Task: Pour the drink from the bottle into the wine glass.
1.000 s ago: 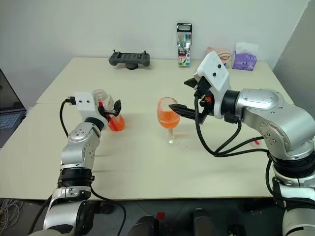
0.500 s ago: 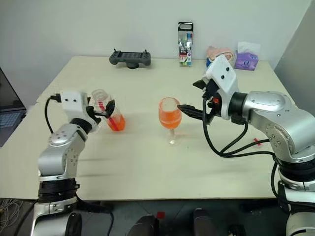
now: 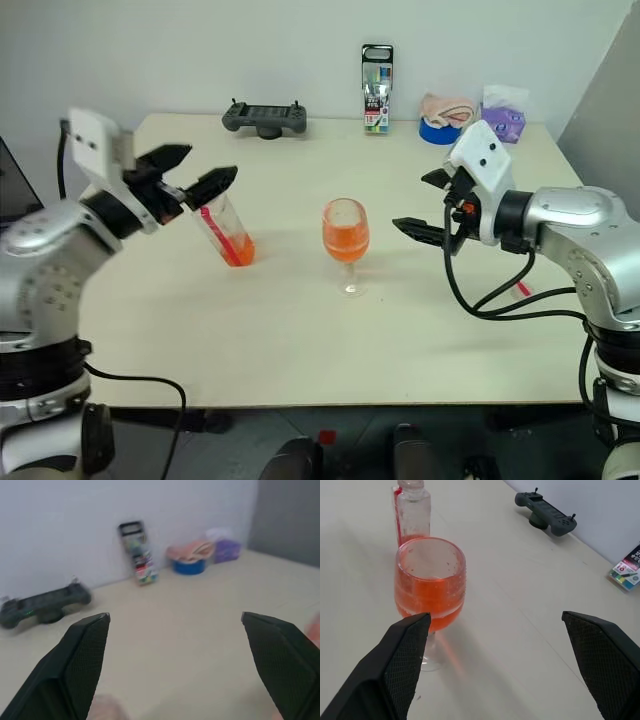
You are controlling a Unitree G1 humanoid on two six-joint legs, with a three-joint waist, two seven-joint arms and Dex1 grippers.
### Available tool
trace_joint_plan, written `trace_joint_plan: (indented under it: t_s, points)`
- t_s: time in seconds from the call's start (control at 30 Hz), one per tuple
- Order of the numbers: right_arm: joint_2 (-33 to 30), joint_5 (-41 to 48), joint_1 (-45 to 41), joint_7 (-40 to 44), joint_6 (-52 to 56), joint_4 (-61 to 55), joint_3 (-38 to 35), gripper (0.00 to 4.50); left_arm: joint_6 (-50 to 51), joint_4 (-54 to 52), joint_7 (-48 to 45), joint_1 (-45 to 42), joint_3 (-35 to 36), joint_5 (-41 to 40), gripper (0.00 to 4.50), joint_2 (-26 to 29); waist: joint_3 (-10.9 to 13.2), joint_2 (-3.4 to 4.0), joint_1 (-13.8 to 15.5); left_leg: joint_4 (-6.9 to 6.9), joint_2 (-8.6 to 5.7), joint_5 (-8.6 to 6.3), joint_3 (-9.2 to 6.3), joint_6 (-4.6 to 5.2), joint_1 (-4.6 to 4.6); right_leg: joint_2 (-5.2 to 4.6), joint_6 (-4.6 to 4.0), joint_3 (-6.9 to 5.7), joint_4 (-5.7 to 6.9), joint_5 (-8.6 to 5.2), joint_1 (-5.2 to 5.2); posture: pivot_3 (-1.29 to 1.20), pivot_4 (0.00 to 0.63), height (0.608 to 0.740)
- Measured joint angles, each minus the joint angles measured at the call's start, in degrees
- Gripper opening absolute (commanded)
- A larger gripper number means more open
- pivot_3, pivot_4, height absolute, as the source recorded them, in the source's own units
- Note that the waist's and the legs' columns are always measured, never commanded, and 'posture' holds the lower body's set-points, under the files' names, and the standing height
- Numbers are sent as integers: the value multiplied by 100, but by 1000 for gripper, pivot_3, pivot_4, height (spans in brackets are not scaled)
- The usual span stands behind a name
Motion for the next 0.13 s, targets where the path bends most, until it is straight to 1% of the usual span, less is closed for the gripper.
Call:
trace_joint_plan:
  t_s: [0.07, 0.13]
  points:
    - [-183, 58, 161, 243, -67, -48, -35, 4500, 180, 14, -358, -2, 10, -274, 4491, 275, 2, 3, -2, -1, 0, 0, -1, 1, 0, 0, 0, 0, 0, -1, 0, 0, 150, 740]
    - [-308, 55, 235, 408, -76, -50, -28, 4500, 214, 114, -564, 0, 8, -331, 4491, 400, 3, 4, -1, 1, 1, 0, 0, 0, 1, 1, 0, 0, 1, -1, 0, 0, 150, 740]
